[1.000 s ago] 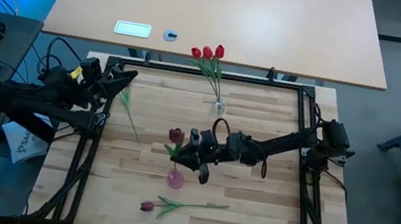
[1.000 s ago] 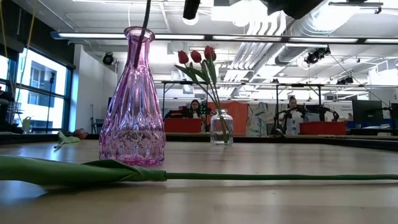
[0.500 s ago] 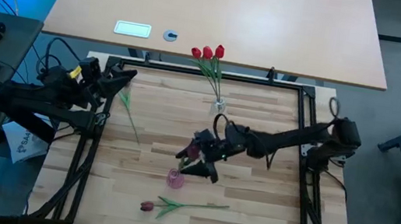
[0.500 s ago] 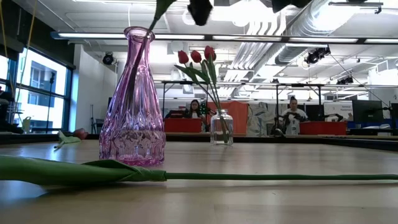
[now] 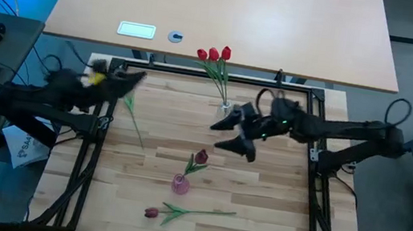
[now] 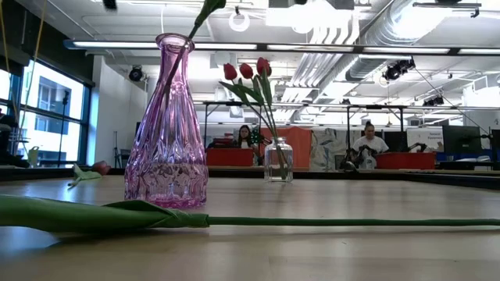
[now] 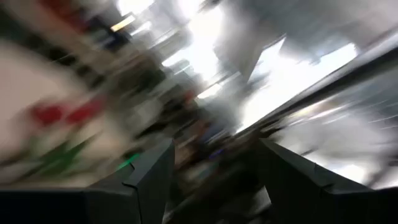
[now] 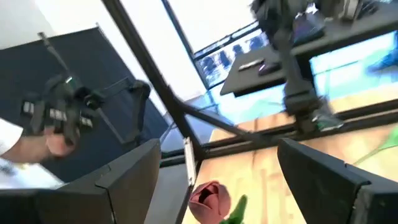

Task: Sort flowers into vase by color
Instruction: Put the top dark red tulip into the violet flower vase

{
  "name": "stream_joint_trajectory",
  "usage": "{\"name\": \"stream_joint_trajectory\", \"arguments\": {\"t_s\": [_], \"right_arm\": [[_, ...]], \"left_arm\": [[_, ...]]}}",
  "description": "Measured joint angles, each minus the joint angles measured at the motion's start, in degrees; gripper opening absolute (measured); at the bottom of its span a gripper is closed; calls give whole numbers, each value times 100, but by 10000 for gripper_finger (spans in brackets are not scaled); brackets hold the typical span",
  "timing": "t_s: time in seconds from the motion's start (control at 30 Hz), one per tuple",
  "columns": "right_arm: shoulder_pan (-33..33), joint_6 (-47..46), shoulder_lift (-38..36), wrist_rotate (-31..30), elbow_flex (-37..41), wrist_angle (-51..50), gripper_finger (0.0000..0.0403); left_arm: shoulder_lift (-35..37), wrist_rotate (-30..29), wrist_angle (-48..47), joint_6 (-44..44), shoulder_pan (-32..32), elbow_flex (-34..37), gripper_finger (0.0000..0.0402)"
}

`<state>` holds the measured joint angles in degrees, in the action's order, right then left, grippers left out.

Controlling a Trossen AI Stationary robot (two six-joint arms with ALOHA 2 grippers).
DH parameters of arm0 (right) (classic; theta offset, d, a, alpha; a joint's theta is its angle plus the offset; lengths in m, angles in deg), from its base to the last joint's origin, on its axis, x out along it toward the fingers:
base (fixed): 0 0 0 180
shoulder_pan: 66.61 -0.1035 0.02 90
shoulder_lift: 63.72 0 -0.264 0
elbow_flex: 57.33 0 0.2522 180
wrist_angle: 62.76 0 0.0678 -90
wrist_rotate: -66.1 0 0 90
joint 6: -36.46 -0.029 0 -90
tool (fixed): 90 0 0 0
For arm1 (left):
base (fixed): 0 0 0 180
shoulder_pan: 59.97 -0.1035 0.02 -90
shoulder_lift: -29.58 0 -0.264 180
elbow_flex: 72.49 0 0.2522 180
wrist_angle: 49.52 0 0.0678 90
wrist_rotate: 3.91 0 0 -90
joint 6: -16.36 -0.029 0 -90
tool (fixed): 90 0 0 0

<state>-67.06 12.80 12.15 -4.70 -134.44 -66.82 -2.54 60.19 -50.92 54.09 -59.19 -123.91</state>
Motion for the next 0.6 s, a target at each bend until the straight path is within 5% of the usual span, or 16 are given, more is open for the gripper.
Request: {"name": "stream_joint_trajectory", "arguments": {"t_s": [0.2,0.33,0.43,0.6], "right_arm": [[47,227,-539,-725,0,-600,319],[47,333,-602,-1212,0,-876,319],[65,339,-546,-1467,0,-989,319],[160,294,-509,-1776,0,-1177,319]], "left_arm": [[-903,-955,-4352,1590,-59,-760,214],[-1598,-769,-6468,2965,-398,-601,213],[-2051,-445,-7027,3570,-727,-171,213],[-2521,-145,-6413,3705,-1371,672,213]]}}
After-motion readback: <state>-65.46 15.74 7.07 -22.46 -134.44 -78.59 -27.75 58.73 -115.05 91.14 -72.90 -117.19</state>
